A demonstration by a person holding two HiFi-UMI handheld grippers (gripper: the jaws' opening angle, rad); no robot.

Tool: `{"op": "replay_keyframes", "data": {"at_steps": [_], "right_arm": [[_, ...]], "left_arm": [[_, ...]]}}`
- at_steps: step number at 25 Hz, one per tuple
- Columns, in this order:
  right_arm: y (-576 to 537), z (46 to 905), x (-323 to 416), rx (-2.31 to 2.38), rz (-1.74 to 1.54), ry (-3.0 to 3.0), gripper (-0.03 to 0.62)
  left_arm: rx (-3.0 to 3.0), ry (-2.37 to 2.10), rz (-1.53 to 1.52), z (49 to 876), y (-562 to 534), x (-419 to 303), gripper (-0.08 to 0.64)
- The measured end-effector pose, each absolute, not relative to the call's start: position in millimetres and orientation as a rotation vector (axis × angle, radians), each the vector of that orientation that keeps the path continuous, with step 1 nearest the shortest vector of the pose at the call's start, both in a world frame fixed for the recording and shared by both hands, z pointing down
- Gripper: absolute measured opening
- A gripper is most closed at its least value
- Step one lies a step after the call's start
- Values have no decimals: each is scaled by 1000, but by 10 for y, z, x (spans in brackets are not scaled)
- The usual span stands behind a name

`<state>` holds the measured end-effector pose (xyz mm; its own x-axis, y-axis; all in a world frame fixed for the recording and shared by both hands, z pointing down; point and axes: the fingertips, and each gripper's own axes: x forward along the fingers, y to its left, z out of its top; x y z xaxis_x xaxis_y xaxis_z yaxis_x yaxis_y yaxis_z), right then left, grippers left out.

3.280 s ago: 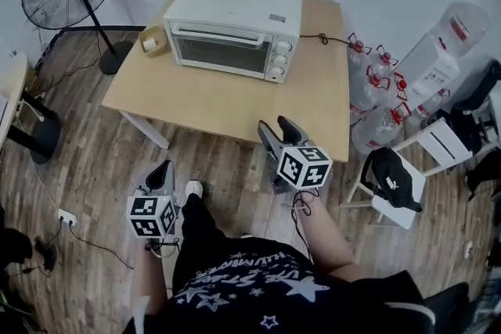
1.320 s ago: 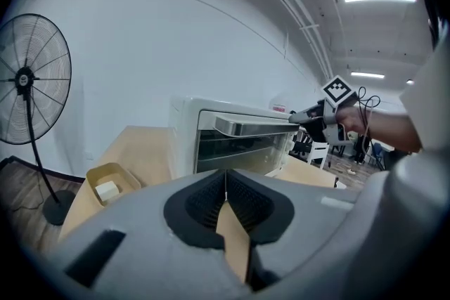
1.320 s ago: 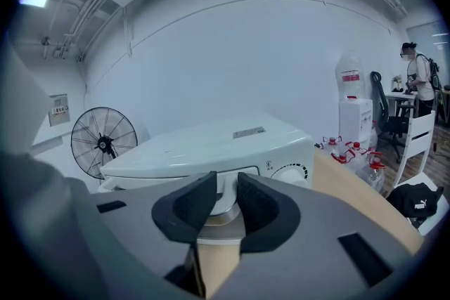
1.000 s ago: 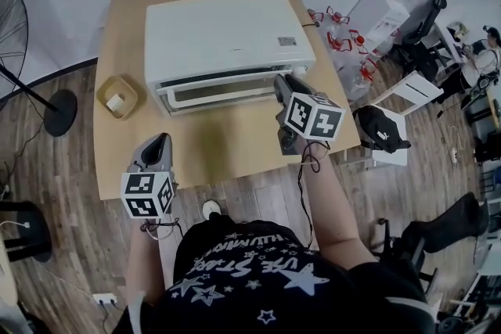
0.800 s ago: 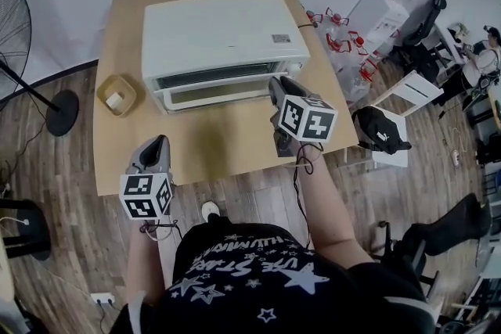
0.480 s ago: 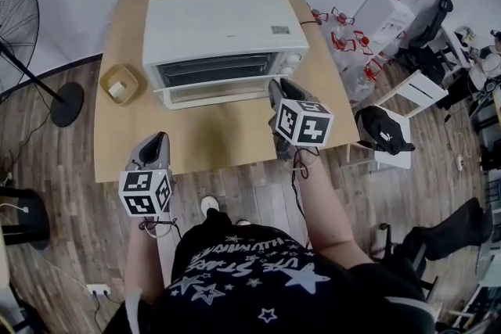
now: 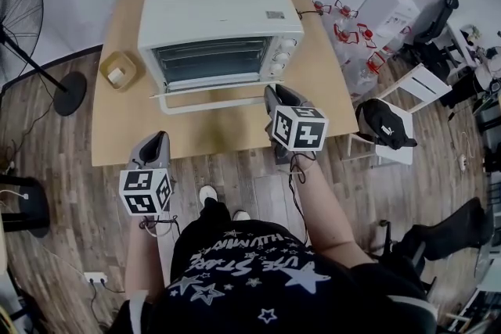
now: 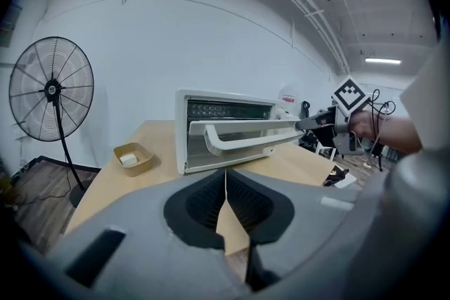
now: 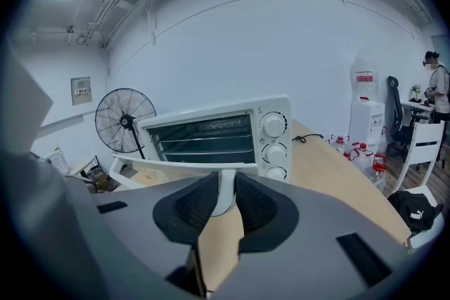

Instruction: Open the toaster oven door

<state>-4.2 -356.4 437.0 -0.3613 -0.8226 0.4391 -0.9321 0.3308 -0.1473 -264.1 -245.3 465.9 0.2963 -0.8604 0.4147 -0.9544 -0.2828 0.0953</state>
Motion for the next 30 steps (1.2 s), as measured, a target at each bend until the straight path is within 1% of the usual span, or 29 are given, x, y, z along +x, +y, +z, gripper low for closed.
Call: {"op": "replay_keyframes", "data": {"at_steps": [11, 30], "right_arm": [[-3211, 4793, 14, 1495, 570, -2258, 77], [-2875, 5447, 89, 1497, 601, -2167, 73]], "left_arm": [[2228, -1639, 423, 4744, -2257, -2529, 21], [2173, -1613, 437, 4976, -2034, -2495, 21]]}}
